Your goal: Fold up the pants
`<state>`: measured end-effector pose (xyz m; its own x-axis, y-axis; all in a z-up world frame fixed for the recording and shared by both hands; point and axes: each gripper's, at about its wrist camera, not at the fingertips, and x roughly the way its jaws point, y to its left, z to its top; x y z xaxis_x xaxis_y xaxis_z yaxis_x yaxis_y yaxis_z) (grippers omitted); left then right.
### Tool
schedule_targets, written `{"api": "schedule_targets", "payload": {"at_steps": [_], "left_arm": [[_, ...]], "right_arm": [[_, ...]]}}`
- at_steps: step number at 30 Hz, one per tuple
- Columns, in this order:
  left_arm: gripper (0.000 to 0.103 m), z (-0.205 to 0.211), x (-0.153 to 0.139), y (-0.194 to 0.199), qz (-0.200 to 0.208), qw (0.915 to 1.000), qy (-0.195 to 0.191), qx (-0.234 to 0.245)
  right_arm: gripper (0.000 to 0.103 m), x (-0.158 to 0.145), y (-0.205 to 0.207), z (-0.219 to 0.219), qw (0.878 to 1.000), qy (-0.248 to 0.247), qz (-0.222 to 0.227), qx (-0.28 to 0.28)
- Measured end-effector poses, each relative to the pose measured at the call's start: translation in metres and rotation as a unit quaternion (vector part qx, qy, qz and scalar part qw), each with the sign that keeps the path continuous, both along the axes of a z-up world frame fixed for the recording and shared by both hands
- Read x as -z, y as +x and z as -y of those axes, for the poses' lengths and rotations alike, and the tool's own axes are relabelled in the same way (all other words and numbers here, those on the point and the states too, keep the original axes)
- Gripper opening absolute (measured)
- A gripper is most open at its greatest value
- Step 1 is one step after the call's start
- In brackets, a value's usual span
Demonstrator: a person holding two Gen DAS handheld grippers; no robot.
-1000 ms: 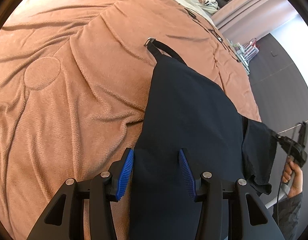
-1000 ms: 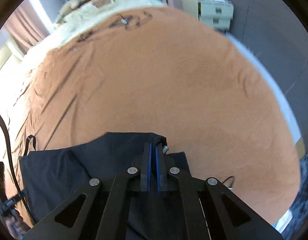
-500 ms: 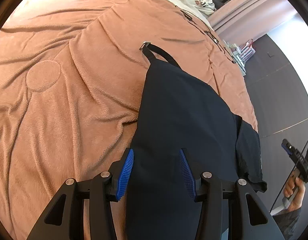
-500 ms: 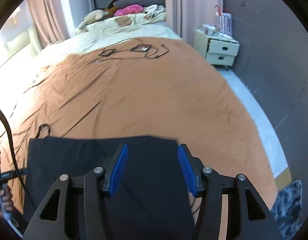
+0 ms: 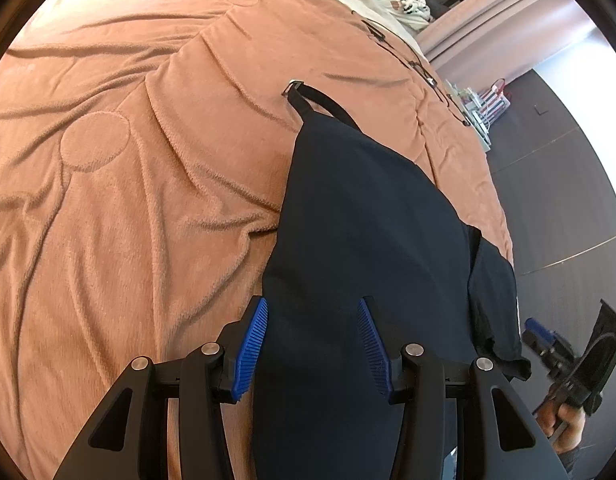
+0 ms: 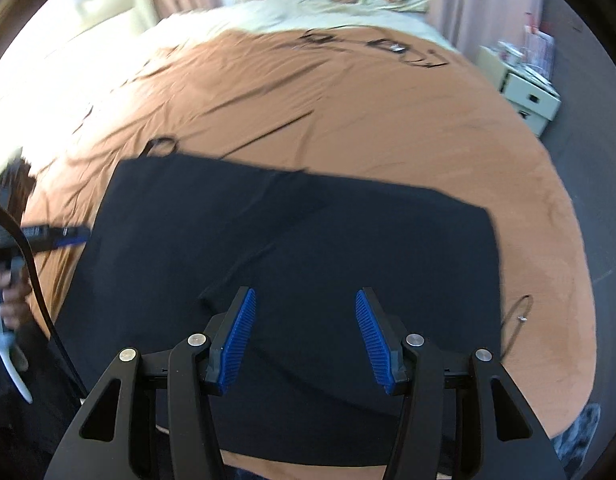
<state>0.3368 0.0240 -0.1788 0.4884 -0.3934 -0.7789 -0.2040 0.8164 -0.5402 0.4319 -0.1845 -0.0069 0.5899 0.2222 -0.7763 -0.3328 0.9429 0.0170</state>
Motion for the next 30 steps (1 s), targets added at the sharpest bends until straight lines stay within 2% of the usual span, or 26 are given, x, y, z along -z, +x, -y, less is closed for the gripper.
{"api": "schedule_targets", "payload": {"at_steps": [4, 7, 12, 16, 18, 20, 21, 24, 30], "left_arm": [[0.050, -0.001, 0.000, -0.002, 0.000, 1.0000, -0.001, 0.000], [0.050, -0.001, 0.000, -0.003, 0.000, 1.0000, -0.001, -0.003], [0.050, -0.004, 0.002, -0.005, -0.003, 1.0000, -0.002, -0.009], [0.050, -0.005, 0.003, -0.005, -0.005, 0.9999, -0.001, -0.011], [0.050, -0.005, 0.004, -0.005, -0.005, 0.9999, -0.001, -0.010], [0.050, -0.003, 0.005, -0.004, -0.005, 0.9999, -0.001, -0.009], [0.050, -0.003, 0.005, -0.003, -0.005, 0.9999, -0.001, -0.009], [0.050, 0.000, 0.006, 0.000, -0.006, 1.0000, -0.001, -0.006], [0.050, 0.003, 0.008, 0.006, -0.005, 1.0000, -0.004, -0.006]], "right_arm": [[0.052, 0.010, 0.006, -0.011, 1.000, -0.003, -0.013, -0.019], [0.058, 0.016, 0.008, -0.017, 0.999, -0.004, -0.020, -0.031], [0.060, 0.029, 0.012, -0.033, 0.998, -0.021, -0.022, -0.053], [0.060, 0.043, 0.020, -0.047, 0.997, -0.061, -0.021, -0.036], [0.060, 0.047, 0.025, -0.045, 0.997, -0.065, -0.025, -0.021], [0.041, 0.048, 0.028, -0.043, 0.997, -0.068, -0.026, -0.018], [0.027, 0.048, 0.029, -0.041, 0.997, -0.066, -0.029, -0.018], [0.012, 0.039, 0.029, -0.031, 0.998, -0.062, -0.015, -0.013], [0.011, 0.007, 0.032, -0.002, 0.999, -0.041, 0.014, 0.010]]}}
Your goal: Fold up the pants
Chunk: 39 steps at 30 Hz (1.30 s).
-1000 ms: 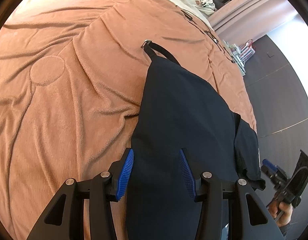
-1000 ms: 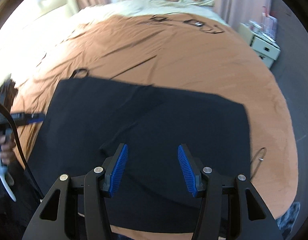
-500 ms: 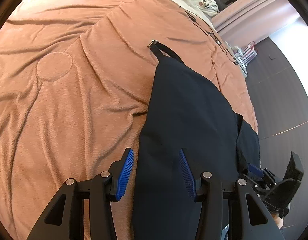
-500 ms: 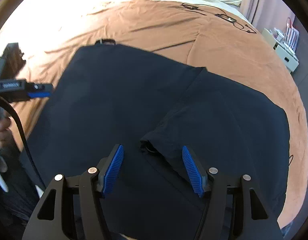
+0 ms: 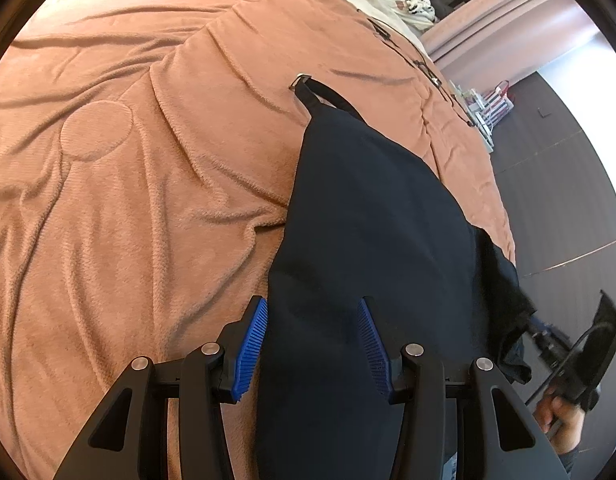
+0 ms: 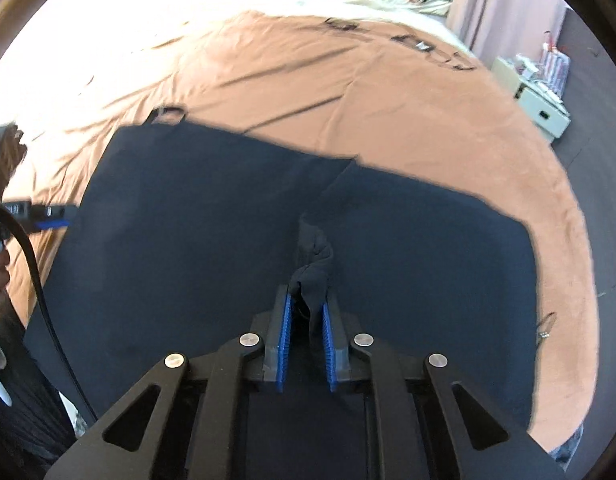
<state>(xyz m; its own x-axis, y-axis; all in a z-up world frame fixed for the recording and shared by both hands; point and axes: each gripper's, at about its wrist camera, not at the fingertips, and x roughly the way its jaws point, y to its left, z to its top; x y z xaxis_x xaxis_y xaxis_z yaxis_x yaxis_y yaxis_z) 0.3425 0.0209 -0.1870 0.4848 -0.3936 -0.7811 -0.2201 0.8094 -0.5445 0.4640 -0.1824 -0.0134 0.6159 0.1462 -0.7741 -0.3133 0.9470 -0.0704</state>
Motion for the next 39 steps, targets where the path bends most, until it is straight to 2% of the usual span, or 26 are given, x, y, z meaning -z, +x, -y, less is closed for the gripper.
{"api": "schedule_targets", "payload": {"at_steps": [5, 13, 18, 20, 21, 24, 25, 29, 35, 38, 39], "left_arm": [[0.049, 0.001, 0.002, 0.003, -0.001, 1.0000, 0.001, -0.002], [0.050, 0.006, 0.004, 0.009, -0.003, 1.0000, 0.007, 0.001], [0.050, 0.006, 0.005, 0.011, -0.004, 1.0000, 0.007, 0.001], [0.050, 0.007, 0.005, 0.012, -0.004, 1.0000, 0.007, 0.001], [0.050, 0.007, 0.005, 0.013, -0.004, 1.0000, 0.007, 0.002], [0.050, 0.007, 0.007, 0.014, -0.005, 1.0000, 0.005, 0.001], [0.050, 0.007, 0.007, 0.015, -0.005, 1.0000, 0.005, 0.001], [0.050, 0.006, 0.008, 0.016, -0.005, 1.0000, 0.004, 0.001], [0.050, 0.005, 0.008, 0.016, -0.005, 1.0000, 0.005, 0.002], [0.050, 0.005, 0.009, 0.017, -0.006, 1.0000, 0.006, 0.002], [0.050, 0.006, 0.010, 0.017, -0.006, 1.0000, 0.007, 0.002]], "right_arm": [[0.010, -0.024, 0.005, 0.028, 0.999, 0.005, 0.021, 0.032], [0.010, -0.050, 0.037, 0.059, 0.996, 0.005, 0.042, 0.074], [0.011, -0.042, 0.065, 0.058, 0.995, -0.011, 0.035, 0.097], [0.016, -0.040, 0.072, 0.057, 0.992, -0.018, 0.028, 0.119], [0.023, -0.040, 0.071, 0.058, 0.992, -0.011, 0.026, 0.123], [0.061, -0.037, 0.066, 0.059, 0.992, 0.012, 0.031, 0.122], [0.063, -0.034, 0.063, 0.059, 0.992, 0.011, 0.033, 0.121], [0.064, -0.015, 0.061, 0.065, 0.993, 0.001, 0.005, 0.118], [0.063, 0.010, 0.081, 0.074, 0.992, -0.021, -0.030, 0.121], [0.042, 0.021, 0.092, 0.075, 0.991, -0.017, -0.050, 0.120], [0.028, 0.024, 0.095, 0.076, 0.991, -0.016, -0.055, 0.119]]}}
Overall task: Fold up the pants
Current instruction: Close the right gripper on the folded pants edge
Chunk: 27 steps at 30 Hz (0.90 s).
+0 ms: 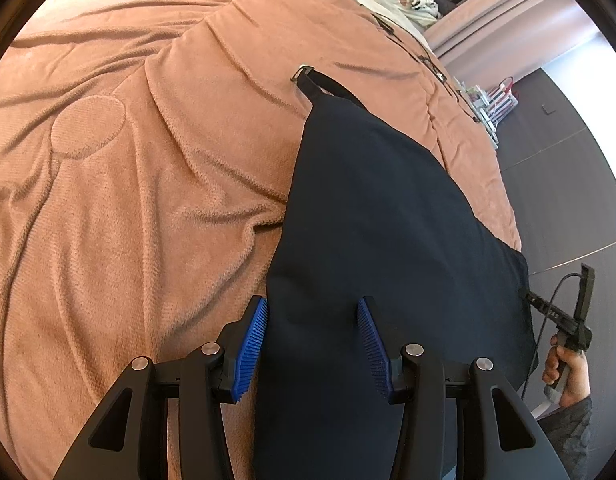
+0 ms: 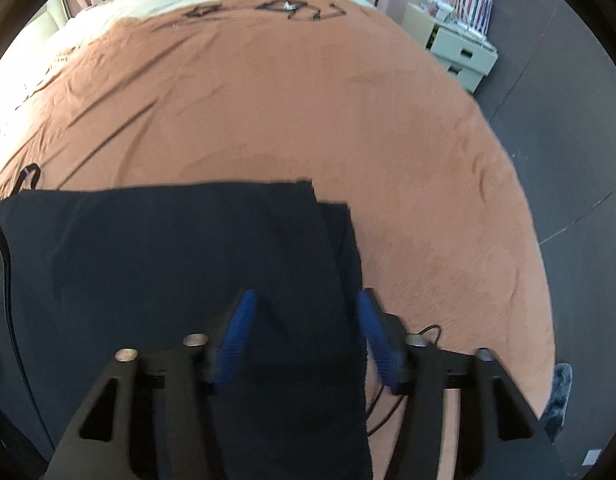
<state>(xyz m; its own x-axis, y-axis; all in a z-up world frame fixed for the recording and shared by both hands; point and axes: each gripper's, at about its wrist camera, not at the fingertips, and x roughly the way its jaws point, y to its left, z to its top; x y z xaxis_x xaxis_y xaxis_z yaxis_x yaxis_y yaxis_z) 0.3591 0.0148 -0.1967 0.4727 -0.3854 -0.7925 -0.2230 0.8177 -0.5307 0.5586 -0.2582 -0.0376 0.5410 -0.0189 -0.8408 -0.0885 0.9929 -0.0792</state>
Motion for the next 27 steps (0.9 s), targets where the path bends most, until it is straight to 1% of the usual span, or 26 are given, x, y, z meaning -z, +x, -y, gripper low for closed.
{"api": "schedule_targets", "payload": {"at_steps": [1, 2, 3, 9, 13, 16, 18, 21, 22, 27], "left_arm": [[0.050, 0.000, 0.000, 0.000, 0.000, 1.0000, 0.000, 0.000], [0.050, 0.000, 0.000, 0.000, 0.000, 1.0000, -0.001, 0.000], [0.050, 0.000, 0.000, 0.000, 0.000, 1.0000, -0.002, -0.001], [0.050, -0.011, -0.001, 0.000, 0.003, 0.9999, -0.008, -0.011], [0.050, -0.016, 0.003, 0.001, -0.003, 0.9996, -0.022, -0.016], [0.050, -0.014, 0.005, 0.003, -0.004, 0.9994, -0.032, -0.012], [0.049, -0.012, 0.008, 0.004, -0.004, 0.9991, -0.041, -0.008], [0.049, -0.006, 0.009, 0.006, -0.005, 0.9988, -0.049, -0.001], [0.049, -0.004, 0.010, 0.006, -0.007, 0.9986, -0.052, 0.002], [0.049, -0.001, 0.010, 0.005, -0.014, 0.9983, -0.057, 0.004]], "right_arm": [[0.016, 0.002, 0.002, 0.000, 1.000, -0.001, -0.001, -0.002], [0.011, 0.000, 0.004, 0.001, 1.000, -0.003, 0.001, -0.003], [0.001, 0.000, 0.005, 0.002, 1.000, -0.002, 0.004, -0.003], [0.001, -0.010, -0.007, 0.018, 0.999, 0.006, 0.028, 0.033], [0.001, -0.006, -0.008, 0.024, 0.998, 0.007, 0.030, 0.046], [0.001, 0.000, -0.008, 0.028, 0.998, 0.018, 0.037, 0.057], [0.001, 0.004, -0.005, 0.027, 0.998, 0.024, 0.033, 0.056], [0.001, 0.009, -0.001, 0.026, 0.998, 0.020, 0.030, 0.054], [0.001, 0.008, -0.004, 0.025, 0.998, 0.015, 0.016, 0.055], [0.001, 0.009, -0.002, 0.027, 0.998, 0.019, 0.019, 0.052]]}}
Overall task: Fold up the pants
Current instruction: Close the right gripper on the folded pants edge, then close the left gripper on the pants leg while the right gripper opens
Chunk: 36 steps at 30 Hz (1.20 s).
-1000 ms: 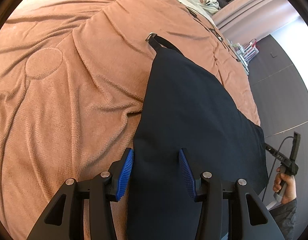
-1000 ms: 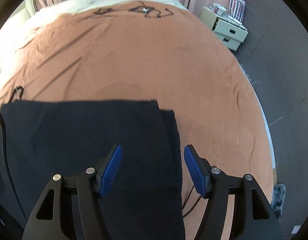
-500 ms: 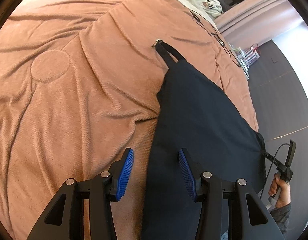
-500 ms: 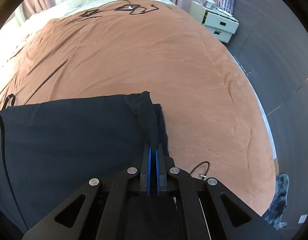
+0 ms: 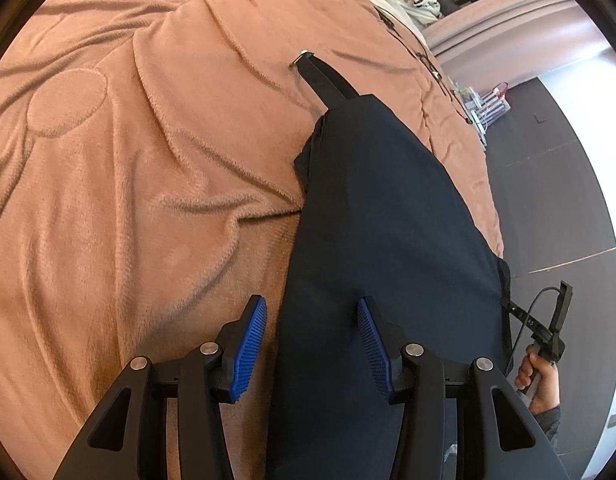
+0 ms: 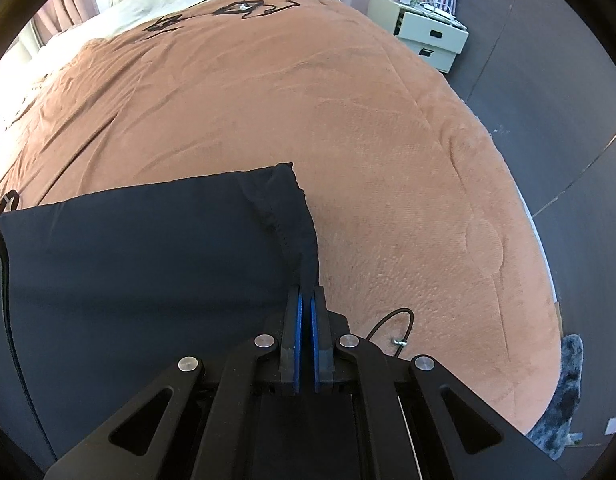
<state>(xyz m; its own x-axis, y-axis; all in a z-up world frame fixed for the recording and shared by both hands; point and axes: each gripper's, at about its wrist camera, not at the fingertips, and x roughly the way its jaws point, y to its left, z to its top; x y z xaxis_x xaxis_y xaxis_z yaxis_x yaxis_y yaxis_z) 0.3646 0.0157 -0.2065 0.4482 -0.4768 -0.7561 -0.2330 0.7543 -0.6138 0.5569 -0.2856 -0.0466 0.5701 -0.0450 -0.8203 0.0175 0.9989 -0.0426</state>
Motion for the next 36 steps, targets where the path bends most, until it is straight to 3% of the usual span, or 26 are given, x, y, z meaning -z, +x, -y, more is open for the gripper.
{"api": "schedule_targets", "payload": {"at_steps": [5, 15, 16, 18, 20, 23, 25, 27, 30, 33, 36], "left_arm": [[0.037, -0.001, 0.002, -0.010, -0.007, 0.9997, -0.021, 0.004], [0.031, 0.006, 0.003, -0.007, -0.009, 0.9997, -0.022, 0.001], [0.029, 0.006, 0.003, -0.007, -0.008, 0.9997, -0.022, 0.001], [0.010, 0.006, 0.004, -0.008, -0.007, 0.9997, -0.022, 0.002], [0.005, 0.007, 0.003, -0.008, -0.003, 0.9998, -0.019, 0.003], [0.004, 0.009, -0.002, -0.007, 0.004, 1.0000, -0.004, 0.006], [0.003, 0.008, -0.005, -0.008, 0.008, 1.0000, -0.003, 0.003], [0.003, 0.006, -0.006, -0.010, 0.011, 0.9999, -0.002, -0.001], [0.003, 0.005, -0.008, -0.013, 0.015, 0.9999, 0.002, -0.005], [0.003, 0.005, -0.012, -0.013, 0.019, 0.9998, 0.007, -0.008], [0.003, 0.002, -0.015, -0.015, 0.019, 0.9997, 0.006, -0.013]], "right_arm": [[0.001, 0.006, -0.004, 0.003, 1.000, -0.001, 0.003, -0.002], [0.001, 0.008, -0.004, 0.004, 1.000, 0.004, 0.002, -0.003], [0.001, 0.007, -0.004, 0.005, 1.000, 0.005, 0.002, -0.003], [0.001, 0.007, -0.004, 0.004, 1.000, 0.000, 0.002, -0.006], [0.002, 0.005, -0.005, 0.002, 1.000, -0.003, 0.004, -0.010], [0.012, 0.002, -0.009, 0.006, 1.000, 0.020, -0.002, -0.012], [0.044, -0.001, -0.014, 0.012, 0.999, 0.041, 0.002, -0.013], [0.064, -0.004, -0.021, 0.018, 0.998, 0.051, 0.017, -0.013], [0.066, -0.003, -0.027, 0.028, 0.998, 0.061, 0.021, -0.008], [0.066, 0.007, -0.024, 0.035, 0.999, 0.053, -0.003, 0.009], [0.066, 0.020, -0.020, 0.041, 0.996, 0.082, -0.021, 0.009]]}}
